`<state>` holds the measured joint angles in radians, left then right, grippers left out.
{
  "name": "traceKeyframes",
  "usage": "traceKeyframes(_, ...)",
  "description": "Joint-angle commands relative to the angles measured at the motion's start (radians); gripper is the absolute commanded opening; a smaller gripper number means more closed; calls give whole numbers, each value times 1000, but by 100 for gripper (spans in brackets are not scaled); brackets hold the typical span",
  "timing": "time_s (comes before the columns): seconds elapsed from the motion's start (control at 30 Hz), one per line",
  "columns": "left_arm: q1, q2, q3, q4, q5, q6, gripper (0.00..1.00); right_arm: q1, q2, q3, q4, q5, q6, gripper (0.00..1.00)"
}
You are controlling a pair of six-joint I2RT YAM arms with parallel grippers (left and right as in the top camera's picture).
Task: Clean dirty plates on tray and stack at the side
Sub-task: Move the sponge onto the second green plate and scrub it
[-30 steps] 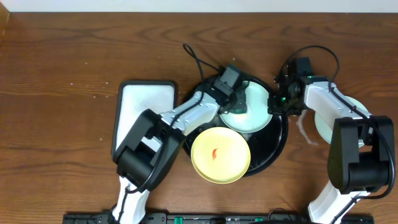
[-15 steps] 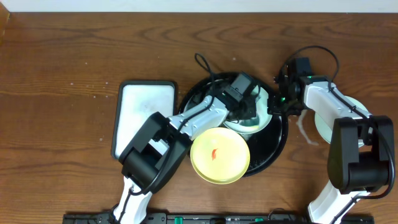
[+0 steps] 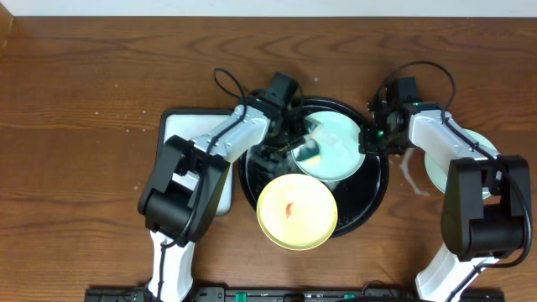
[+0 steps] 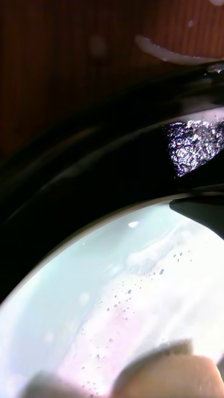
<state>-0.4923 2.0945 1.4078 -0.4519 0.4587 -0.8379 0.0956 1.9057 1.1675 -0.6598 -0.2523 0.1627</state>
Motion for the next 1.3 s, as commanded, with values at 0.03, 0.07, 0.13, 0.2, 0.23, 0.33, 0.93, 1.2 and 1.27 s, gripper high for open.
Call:
traceKeyframes(0.03, 52, 41, -42, -8, -174, 146, 7, -2, 15, -4, -12, 38, -22, 1)
traceKeyframes(0.07, 45, 41, -42, 18, -193, 213, 8, -2, 14, -4, -11, 38, -22, 1)
traceKeyframes(0.13, 23, 41, -42, 53, -256, 311, 8, -2, 15, -4, -10, 38, -22, 1)
traceKeyframes(0.2, -11, 42, -43, 97, -316, 428, 7, -2, 15, -4, -9, 38, -22, 1)
traceKeyframes(0.23, -27, 43, -43, 116, -330, 470, 7, -2, 15, -4, -9, 38, -22, 1)
traceKeyframes(0.33, -78, 43, -48, 183, -340, 519, 8, -2, 15, -4, -9, 38, -23, 1)
traceKeyframes(0.93, -226, 72, -49, 214, -149, 68, 7, -2, 15, -4, -10, 38, -22, 1)
traceKeyframes(1.2, -138, 72, -49, 37, -51, 36, 8, -2, 15, -4, -5, 38, -22, 1)
traceKeyframes(1.27, -102, 72, -49, 26, -52, 53, 7, -2, 15, -4, -6, 37, -22, 1)
